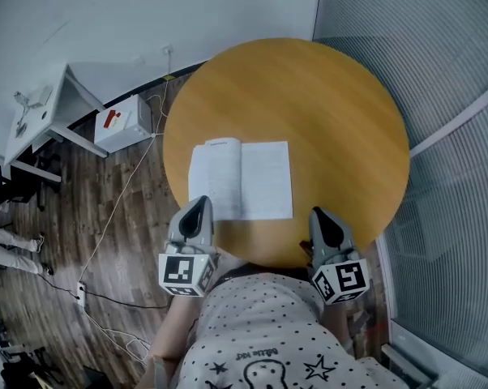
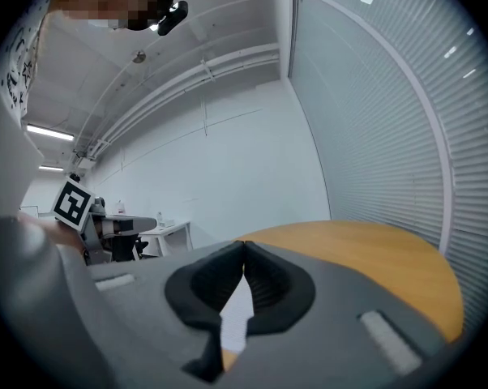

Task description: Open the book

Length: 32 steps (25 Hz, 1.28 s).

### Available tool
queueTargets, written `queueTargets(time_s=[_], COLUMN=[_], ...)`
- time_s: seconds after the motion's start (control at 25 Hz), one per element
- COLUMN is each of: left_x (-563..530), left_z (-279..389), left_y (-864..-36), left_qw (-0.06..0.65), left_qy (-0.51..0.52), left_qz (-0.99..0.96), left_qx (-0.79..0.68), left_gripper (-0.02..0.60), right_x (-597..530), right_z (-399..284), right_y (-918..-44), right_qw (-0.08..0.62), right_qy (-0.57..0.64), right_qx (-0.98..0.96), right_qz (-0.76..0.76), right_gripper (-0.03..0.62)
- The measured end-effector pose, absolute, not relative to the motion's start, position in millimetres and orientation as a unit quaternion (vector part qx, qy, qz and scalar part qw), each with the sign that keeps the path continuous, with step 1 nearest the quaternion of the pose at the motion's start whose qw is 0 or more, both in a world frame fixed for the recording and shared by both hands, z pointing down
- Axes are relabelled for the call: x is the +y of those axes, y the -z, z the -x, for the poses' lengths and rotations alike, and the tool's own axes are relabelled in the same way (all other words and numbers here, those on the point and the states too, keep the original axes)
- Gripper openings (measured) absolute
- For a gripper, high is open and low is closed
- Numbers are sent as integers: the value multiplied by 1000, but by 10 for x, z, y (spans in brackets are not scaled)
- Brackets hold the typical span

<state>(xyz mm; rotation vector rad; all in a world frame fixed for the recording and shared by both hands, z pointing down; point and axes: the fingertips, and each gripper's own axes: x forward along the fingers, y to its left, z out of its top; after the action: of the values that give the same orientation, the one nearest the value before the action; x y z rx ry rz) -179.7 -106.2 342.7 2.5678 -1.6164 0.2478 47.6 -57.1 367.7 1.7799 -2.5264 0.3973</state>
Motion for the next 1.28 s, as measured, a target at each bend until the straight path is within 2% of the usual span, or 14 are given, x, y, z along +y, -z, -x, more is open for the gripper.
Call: queueTargets(time_s=[0.24,0.72,1.28], left_x=[-937,-816,-798], left_z=[1586,1336,1489], left_y=[-3246,-3015,-3311], left_qw=[8,32,43], left_qy=[-103,-97,-107], left_qz=[-857,-864,-852], left_qx=[-505,-493,-511], left_gripper=[9,9,9], right_x=[-583,-486,-451], right_z=[-606,-873,-893], right_y=[-3710,-3403,-3825], right_qw=[17,5,39], right_qy=[-128,-125,-132], right_qx=[-803,-790,-795], right_qz=[-581,-600,-590], right_gripper=[5,5,5])
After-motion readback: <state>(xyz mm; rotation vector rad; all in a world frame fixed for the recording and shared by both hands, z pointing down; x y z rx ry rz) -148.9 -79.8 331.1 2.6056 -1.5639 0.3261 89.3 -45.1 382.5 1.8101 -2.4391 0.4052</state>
